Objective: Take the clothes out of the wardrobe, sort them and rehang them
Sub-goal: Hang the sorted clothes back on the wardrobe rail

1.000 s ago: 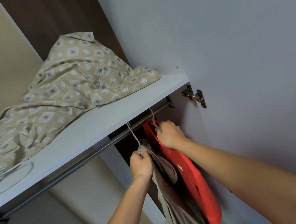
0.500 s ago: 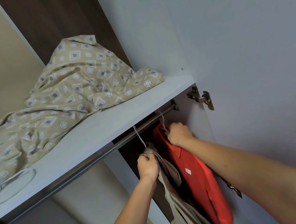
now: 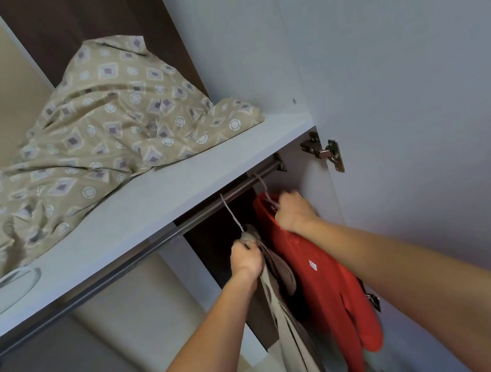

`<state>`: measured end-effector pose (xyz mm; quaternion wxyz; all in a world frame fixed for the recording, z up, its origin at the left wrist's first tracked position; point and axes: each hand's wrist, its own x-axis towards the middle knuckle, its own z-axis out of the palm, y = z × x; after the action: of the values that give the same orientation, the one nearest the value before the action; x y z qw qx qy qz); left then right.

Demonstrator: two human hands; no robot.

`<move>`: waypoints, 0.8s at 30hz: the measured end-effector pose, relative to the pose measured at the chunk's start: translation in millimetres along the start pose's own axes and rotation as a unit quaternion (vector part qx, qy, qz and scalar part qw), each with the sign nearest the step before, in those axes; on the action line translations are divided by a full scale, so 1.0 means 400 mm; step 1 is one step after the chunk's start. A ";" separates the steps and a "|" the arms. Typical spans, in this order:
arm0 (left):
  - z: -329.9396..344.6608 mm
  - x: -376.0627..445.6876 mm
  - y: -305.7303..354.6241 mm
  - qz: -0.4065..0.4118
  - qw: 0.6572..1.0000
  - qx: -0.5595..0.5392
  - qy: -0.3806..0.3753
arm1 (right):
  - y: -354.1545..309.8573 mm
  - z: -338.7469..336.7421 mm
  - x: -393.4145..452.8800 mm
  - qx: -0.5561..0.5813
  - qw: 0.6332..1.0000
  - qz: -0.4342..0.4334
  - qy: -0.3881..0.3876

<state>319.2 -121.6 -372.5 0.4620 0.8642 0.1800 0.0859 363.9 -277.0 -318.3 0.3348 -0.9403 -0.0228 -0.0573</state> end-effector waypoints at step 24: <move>-0.056 -0.024 0.013 0.158 0.965 0.208 -0.027 | 0.105 -0.013 -0.098 -0.041 0.979 -0.194 0.046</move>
<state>304.6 -110.8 -355.3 0.2576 0.9606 0.0429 0.0951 327.8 -313.0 -345.4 0.2797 -0.9272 -0.1866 -0.1652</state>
